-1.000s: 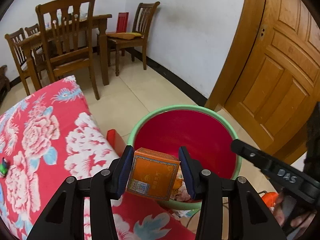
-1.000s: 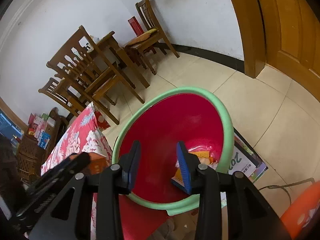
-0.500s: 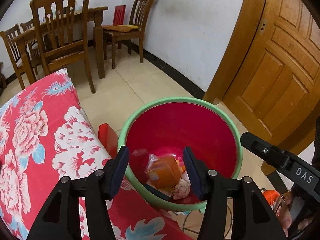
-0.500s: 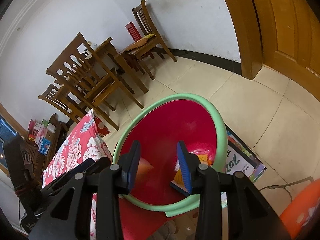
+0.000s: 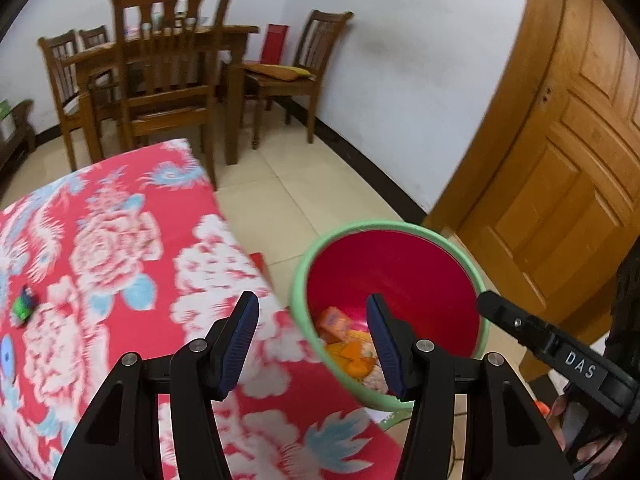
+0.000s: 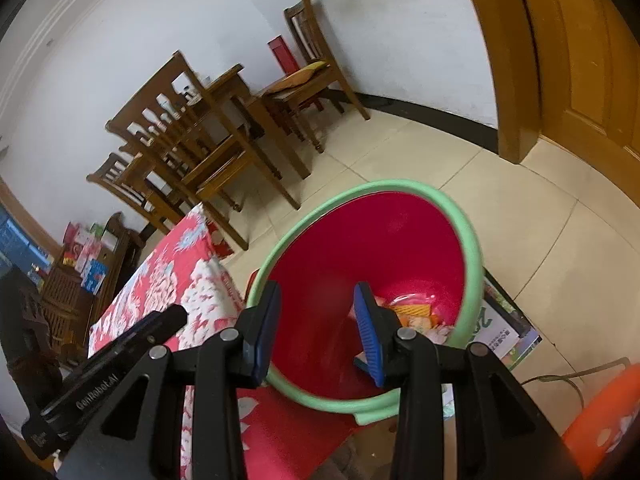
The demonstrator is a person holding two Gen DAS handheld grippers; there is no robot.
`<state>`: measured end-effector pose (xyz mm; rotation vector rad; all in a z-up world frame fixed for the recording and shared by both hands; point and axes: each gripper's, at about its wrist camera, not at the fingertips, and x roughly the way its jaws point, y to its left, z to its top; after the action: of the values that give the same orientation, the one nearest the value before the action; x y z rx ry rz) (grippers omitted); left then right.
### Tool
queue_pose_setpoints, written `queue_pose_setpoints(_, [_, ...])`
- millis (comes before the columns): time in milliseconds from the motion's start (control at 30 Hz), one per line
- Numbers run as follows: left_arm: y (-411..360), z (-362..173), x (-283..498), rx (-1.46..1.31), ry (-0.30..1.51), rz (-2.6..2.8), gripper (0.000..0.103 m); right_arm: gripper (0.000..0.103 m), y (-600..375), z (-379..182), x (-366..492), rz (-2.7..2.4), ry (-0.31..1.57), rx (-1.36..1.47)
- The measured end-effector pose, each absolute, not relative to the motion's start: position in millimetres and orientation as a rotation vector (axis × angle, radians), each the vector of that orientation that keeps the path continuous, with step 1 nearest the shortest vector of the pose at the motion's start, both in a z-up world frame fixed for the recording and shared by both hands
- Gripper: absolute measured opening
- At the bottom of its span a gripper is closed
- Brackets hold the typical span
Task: Collect trash
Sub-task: 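Move both open tools back over the table toward the blue disc and toy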
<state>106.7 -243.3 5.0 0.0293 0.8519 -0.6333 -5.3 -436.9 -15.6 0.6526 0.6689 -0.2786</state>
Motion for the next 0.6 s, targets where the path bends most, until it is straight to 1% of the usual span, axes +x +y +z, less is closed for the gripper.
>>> queue_pose_setpoints(167, [-211.8,11.7,105.0,-0.003,0.841,-0.574,0.057,0.04,-413.1,-7.7,1.6,-0.224,0.68,0.608])
queue_pose_setpoints(267, [-192.2,15.8,104.3,-0.018,0.831,-0.538,0.057,0.044,-397.6,-3.6,6.6,-0.197,0.687,0.584])
queue_pose_setpoints(467, [-150.8,19.2,105.0,-0.051,0.814,-0.455,0.057,0.044,-361.7,3.2,19.4,-0.131,0.708,0.521])
queue_pose_setpoints(600, [-123.1,20.5,106.2,-0.075,0.809,-0.405,0.057,0.047,-336.6,5.9,29.7,-0.084,0.722,0.481])
